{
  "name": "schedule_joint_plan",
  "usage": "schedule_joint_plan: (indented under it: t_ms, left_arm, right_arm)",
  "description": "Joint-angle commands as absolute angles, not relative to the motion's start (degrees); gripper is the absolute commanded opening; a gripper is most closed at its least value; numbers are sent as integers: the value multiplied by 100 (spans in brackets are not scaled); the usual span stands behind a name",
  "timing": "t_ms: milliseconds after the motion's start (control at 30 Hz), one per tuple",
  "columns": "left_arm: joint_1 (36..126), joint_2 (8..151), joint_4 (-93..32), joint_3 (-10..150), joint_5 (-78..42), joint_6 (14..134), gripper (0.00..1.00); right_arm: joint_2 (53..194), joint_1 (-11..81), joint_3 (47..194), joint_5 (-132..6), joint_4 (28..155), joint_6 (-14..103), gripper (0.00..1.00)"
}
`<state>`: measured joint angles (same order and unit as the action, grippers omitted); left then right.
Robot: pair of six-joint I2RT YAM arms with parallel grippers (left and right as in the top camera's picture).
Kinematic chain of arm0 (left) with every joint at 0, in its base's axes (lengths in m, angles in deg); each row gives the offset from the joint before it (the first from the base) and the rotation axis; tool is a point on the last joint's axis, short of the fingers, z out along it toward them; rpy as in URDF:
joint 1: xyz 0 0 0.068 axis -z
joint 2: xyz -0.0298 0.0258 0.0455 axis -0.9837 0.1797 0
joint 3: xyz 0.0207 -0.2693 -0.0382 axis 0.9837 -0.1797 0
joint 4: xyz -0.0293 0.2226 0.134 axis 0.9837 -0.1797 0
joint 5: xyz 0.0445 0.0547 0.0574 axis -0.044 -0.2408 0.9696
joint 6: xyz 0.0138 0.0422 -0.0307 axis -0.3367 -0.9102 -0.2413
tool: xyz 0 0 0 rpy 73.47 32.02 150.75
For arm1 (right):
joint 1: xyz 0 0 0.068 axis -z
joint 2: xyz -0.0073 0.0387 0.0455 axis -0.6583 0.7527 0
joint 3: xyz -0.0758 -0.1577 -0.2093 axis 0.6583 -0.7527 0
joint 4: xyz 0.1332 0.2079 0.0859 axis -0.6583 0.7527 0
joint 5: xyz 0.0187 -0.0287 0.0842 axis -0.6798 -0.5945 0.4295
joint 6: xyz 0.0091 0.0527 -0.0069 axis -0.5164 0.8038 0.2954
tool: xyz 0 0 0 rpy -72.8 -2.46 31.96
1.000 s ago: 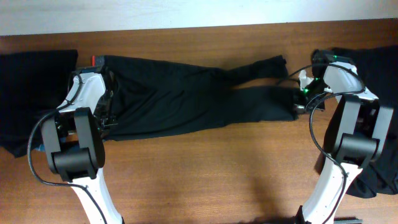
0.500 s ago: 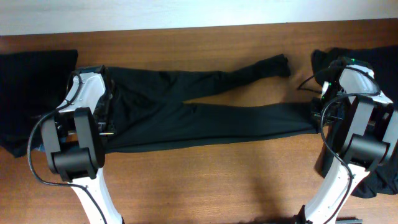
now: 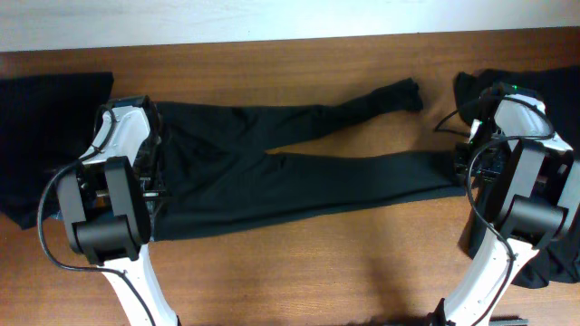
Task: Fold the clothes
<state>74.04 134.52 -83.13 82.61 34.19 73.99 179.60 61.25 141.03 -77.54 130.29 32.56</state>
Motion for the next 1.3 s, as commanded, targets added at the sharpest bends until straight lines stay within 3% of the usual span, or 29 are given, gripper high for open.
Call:
schedule_joint_plan:
  t_ms: [0, 267, 467, 533, 600, 667, 967, 1267]
  left_arm:
    - [7376, 13271, -8104, 8241, 3480, 7436, 87]
    - [7387, 13269, -7448, 8241, 3277, 7434, 87]
    - [7610, 13269, -6580, 8243, 2831, 7410, 81]
    - [7684, 13269, -6316, 8241, 2776, 7410, 75]
    - [7782, 13269, -5876, 8241, 2713, 7408, 69]
    - [7828, 13269, -5634, 8243, 2665, 7412, 67]
    - [7822, 13269, -6799, 8241, 3084, 7410, 67]
    - [7677, 13269, -7913, 8241, 4289, 7513, 56]
  right_arm:
    - [17977, 6144, 14223, -7791, 12968, 3321, 35]
    - [17977, 6144, 14249, -7593, 12852, 3319, 39]
    - [17933, 6109, 15128, -6425, 12858, 3251, 41]
    - [17936, 6050, 15548, -5899, 12813, 3022, 46]
    - [17936, 5876, 15969, -5617, 12614, 2760, 60]
    - [17936, 5683, 16017, -5639, 12347, 2436, 64]
    - [17949, 5517, 16011, -5805, 12448, 2373, 64]
    - [17949, 5517, 16011, -6152, 12544, 2370, 64]
